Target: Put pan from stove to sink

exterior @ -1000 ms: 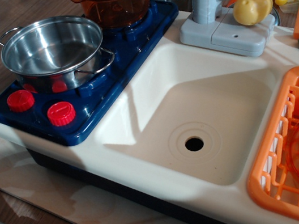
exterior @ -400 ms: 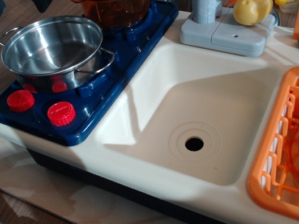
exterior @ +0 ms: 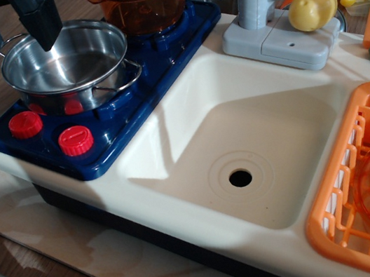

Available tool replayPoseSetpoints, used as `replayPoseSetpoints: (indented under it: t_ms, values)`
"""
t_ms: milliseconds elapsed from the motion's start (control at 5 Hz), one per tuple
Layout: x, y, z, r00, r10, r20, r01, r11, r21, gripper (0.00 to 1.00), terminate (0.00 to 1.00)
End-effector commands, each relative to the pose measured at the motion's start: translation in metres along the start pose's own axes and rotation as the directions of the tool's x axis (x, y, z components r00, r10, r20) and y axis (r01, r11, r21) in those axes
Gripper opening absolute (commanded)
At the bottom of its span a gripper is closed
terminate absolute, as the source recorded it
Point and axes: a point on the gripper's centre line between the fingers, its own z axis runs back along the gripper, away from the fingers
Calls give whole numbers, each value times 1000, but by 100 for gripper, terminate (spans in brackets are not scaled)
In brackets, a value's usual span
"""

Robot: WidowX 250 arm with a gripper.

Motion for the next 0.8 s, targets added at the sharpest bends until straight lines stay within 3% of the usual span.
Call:
replayPoseSetpoints:
  t_ms: [0, 600]
  values:
    - [5, 5, -3, 999, -11, 53, 11, 1000, -4, 100, 0]
    - [-1, 2, -20, 995, 12, 101, -10, 1000, -18, 100, 0]
